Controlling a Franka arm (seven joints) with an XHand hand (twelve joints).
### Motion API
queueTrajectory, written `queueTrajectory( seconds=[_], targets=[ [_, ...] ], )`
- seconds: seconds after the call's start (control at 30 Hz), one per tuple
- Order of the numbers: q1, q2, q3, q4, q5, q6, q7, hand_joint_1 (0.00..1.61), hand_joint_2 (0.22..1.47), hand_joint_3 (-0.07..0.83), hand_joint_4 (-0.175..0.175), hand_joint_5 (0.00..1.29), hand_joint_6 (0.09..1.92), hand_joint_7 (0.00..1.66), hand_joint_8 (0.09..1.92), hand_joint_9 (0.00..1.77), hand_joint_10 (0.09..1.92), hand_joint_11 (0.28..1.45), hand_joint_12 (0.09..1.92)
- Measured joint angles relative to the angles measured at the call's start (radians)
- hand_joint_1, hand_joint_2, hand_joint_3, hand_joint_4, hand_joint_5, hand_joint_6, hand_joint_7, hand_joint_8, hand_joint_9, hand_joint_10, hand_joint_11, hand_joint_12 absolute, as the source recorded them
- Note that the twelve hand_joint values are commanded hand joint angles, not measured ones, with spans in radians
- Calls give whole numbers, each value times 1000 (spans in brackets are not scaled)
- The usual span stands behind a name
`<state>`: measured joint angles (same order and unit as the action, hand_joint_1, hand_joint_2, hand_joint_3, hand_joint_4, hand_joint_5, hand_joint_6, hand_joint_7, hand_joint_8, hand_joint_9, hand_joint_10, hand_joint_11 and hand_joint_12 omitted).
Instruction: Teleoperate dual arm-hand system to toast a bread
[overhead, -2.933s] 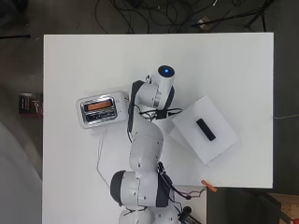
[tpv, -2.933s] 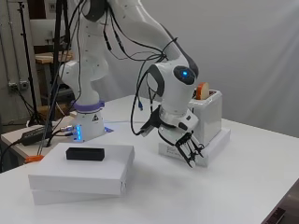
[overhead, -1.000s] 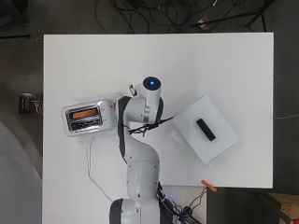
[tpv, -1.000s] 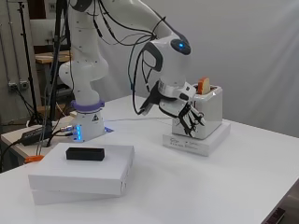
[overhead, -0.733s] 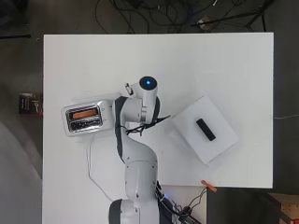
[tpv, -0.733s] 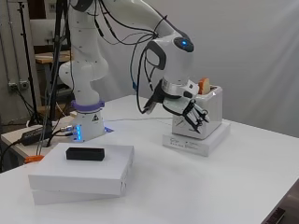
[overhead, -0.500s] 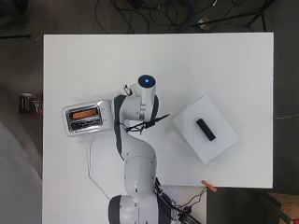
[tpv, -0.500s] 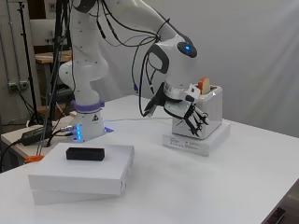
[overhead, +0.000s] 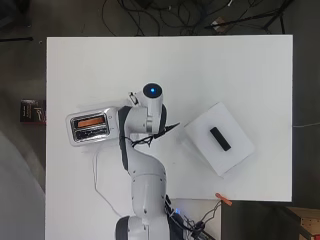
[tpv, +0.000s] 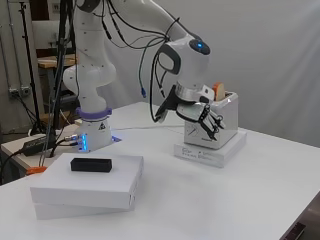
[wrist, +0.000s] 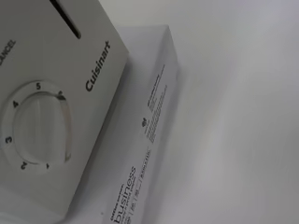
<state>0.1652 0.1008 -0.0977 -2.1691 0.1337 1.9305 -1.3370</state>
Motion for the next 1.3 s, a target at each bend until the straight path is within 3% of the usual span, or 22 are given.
queueTrajectory(
  seconds=[0.13, 0.47, 0.63, 0.83, 0.87, 0.93, 0.97, 1.0, 1.03, 1.07, 1.13, 1.2, 1.3],
  targets=[
    [-8, 7, -2, 16, 28, -24, -5, 224, 1073, 8, -86, 380, 87, 680, 87, 818, 87, 544, 87],
    [-34, 256, 8, 143, 65, -68, 77, 240, 1099, 9, -75, 372, 87, 650, 87, 763, 87, 506, 87],
    [-39, 331, 16, 196, 61, -82, 152, 149, 1125, 12, -57, 337, 87, 618, 87, 725, 87, 492, 87],
    [-39, 180, 38, 184, 14, -71, 145, 61, 1133, 4, -77, 323, 87, 513, 87, 583, 87, 453, 87],
    [-39, 124, 44, 185, 3, -73, 150, 43, 1134, 3, -69, 374, 87, 554, 87, 614, 87, 457, 87],
    [-40, 18, 55, 180, -18, -91, 155, 12, 1150, 1, -52, 511, 87, 742, 87, 886, 87, 630, 87],
    [-40, -32, 58, 175, -23, -104, 159, 5, 1153, 1, -45, 572, 87, 836, 87, 1036, 87, 685, 233],
    [-41, -78, 61, 169, -26, -115, 164, 6, 1154, -2, -31, 643, 87, 993, 87, 1117, 381, 711, 731],
    [-42, -118, 62, 160, -29, -120, 173, 9, 1152, -3, -10, 708, 87, 1081, 220, 1130, 841, 733, 1202],
    [-42, -151, 65, 148, -41, -115, 194, 6, 1136, -4, 14, 749, 87, 1028, 230, 1053, 845, 663, 1192],
    [-43, -171, 69, 136, -73, -103, 244, 1, 1109, -1, 39, 749, 87, 898, 91, 975, 365, 623, 594],
    [-43, -173, 71, 131, -91, -102, 281, 0, 1109, 1, 42, 731, 87, 836, 87, 942, 99, 635, 195],
    [-44, -166, 69, 129, -91, -109, 261, 7, 1111, 1, 35, 704, 87, 718, 87, 820, 87, 583, 87]
  ],
)
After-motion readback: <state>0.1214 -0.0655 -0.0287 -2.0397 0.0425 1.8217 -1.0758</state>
